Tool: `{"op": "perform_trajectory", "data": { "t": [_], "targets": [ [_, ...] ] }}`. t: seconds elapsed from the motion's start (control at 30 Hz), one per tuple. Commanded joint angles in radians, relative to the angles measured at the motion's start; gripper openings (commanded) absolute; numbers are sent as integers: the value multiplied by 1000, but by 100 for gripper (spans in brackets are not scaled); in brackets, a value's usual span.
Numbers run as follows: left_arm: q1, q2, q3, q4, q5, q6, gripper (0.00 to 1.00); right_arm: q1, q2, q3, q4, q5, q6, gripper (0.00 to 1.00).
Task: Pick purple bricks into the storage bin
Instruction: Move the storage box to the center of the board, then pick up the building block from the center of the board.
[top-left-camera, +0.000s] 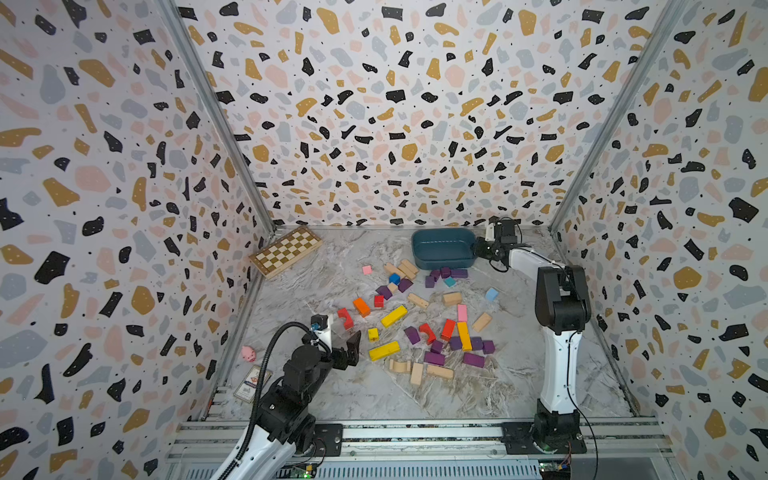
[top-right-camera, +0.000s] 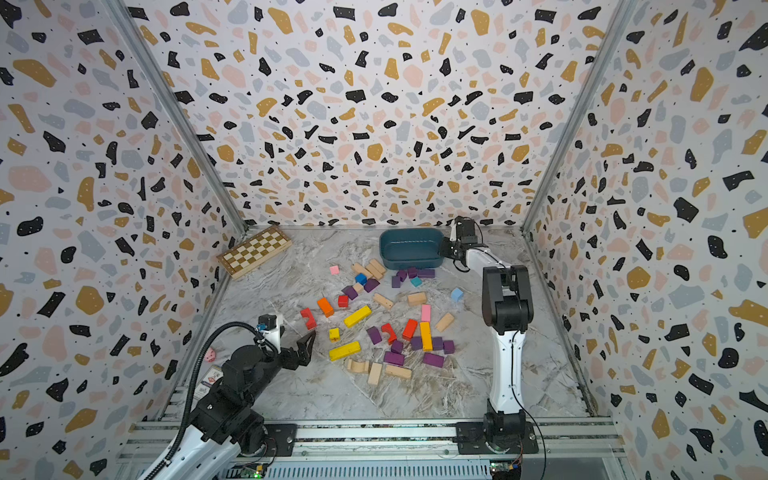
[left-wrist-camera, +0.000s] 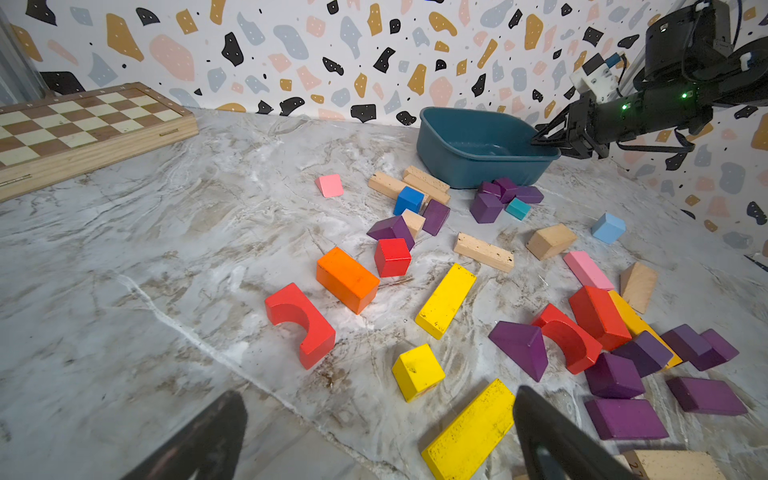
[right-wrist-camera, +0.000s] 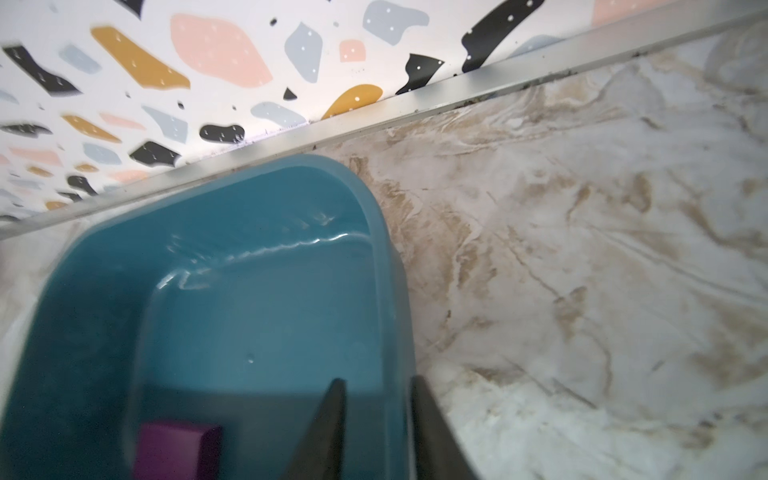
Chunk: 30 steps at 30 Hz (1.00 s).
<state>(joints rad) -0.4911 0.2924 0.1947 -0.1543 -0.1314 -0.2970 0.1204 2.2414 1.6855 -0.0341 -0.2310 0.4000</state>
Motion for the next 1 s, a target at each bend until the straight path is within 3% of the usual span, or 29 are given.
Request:
{"op": "perform_trajectory", "data": {
  "t": [0.0, 0.17, 0.3, 0.53, 0.7, 0.97],
  "targets": [
    [-2, -9, -12, 27, 2, 4, 99, 6, -86, 13, 5, 31, -7, 56],
    [-2, -6, -11, 30, 3, 4, 99, 18, -229, -59, -4, 109, -101, 67],
    [-3, 4, -11, 37, 8, 5, 99, 54, -332, -150, -43, 102, -181, 76],
    [-2, 46, -6, 56, 19, 8, 99, 154, -455, -450, 40, 97, -173, 79],
    [-2, 51, -3, 59, 21, 9, 99, 187, -451, -555, 102, 110, -124, 79],
    [-3, 38, -8, 52, 16, 8, 99, 194, -324, -509, 97, 166, -128, 80]
  ]
}}
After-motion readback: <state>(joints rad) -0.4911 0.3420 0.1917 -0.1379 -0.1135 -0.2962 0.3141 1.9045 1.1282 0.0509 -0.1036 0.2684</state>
